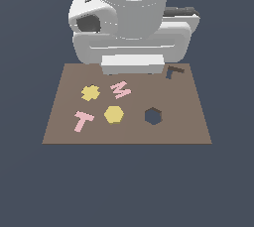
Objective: Insert a designated object into the corresponding slot on a board.
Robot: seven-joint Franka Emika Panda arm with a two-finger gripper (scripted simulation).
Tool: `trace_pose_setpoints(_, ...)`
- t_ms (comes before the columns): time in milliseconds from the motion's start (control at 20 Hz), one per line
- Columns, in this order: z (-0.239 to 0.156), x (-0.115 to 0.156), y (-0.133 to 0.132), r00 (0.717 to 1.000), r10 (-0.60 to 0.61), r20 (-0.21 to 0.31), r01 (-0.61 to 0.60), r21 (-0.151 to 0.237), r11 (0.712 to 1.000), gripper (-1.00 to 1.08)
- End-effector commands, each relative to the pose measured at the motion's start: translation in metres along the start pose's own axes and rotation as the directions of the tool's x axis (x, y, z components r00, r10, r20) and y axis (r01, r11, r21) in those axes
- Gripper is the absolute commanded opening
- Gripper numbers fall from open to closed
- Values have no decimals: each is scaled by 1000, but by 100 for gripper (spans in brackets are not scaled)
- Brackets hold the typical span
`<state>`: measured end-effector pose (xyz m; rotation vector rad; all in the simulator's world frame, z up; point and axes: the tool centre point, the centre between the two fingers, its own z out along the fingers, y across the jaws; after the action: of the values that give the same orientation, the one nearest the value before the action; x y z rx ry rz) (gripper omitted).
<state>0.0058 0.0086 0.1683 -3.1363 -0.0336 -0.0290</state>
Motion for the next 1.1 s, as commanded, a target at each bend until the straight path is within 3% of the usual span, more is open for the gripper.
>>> trace_pose_setpoints(0,0,0,0,1000,0,0,0,0,1000,100)
trace_pose_setpoints(650,9,6,0,994,113,1,-113,-2,994,100)
trace_pose_setpoints(1050,23,16,1,955,297,1,-297,-5,955,100)
